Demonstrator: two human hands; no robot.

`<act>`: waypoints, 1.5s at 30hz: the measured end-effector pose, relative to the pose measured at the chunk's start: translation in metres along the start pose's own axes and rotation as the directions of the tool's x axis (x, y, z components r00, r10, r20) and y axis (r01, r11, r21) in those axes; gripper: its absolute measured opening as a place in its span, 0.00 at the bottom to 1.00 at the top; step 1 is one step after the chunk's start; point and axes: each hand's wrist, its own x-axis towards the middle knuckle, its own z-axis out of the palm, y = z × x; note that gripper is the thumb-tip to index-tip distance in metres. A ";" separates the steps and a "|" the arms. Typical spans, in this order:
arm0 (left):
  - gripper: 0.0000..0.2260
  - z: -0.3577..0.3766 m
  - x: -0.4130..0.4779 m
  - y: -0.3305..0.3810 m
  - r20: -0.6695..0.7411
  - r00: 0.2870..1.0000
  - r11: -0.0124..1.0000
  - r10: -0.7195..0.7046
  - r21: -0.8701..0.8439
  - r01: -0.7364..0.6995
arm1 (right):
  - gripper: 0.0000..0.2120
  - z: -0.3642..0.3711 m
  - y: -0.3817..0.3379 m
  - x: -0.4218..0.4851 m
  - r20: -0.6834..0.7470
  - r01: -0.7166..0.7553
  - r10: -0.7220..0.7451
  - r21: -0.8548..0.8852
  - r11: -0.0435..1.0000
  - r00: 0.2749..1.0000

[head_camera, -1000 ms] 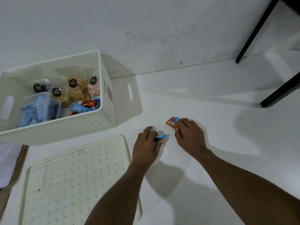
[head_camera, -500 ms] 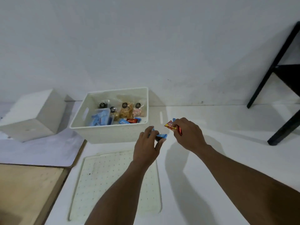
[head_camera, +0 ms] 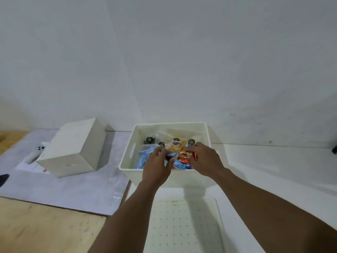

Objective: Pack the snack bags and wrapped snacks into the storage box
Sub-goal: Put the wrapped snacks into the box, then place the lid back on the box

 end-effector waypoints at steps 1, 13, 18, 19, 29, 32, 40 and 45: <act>0.14 0.003 0.008 -0.010 0.020 1.000 1.000 -0.007 -0.008 0.008 | 0.15 0.009 -0.002 0.010 0.019 -0.022 0.022 -0.002 1.000 1.000; 0.16 0.056 0.055 -0.041 0.366 0.929 0.983 -0.049 -0.145 0.109 | 0.21 0.054 0.011 0.056 0.181 -0.240 0.229 0.038 0.970 0.956; 0.18 0.051 0.060 -0.046 0.391 0.918 0.982 -0.070 -0.133 0.132 | 0.18 0.043 0.014 0.057 0.185 -0.305 0.288 0.071 0.950 0.940; 0.18 0.048 0.060 -0.046 0.388 0.919 0.981 -0.075 -0.139 0.139 | 0.17 0.040 0.013 0.056 0.192 -0.307 0.288 0.075 0.949 0.938; 0.19 -0.004 0.018 -0.019 0.277 0.959 0.987 -0.063 -0.125 0.101 | 0.12 0.008 -0.016 0.010 0.023 -0.278 0.277 0.096 0.956 0.960; 0.20 -0.020 -0.014 -0.005 0.259 0.962 0.989 -0.084 -0.096 0.112 | 0.10 -0.005 -0.025 -0.020 -0.038 -0.259 0.262 0.077 0.963 0.964; 0.22 -0.044 -0.152 0.032 0.277 0.947 0.977 -0.164 -0.090 0.195 | 0.10 -0.015 -0.032 -0.150 -0.009 -0.272 0.273 0.078 0.959 0.962; 0.22 -0.038 -0.241 0.034 0.332 0.917 0.963 -0.222 -0.072 0.260 | 0.09 0.006 -0.025 -0.225 0.089 -0.309 0.302 0.083 0.947 0.949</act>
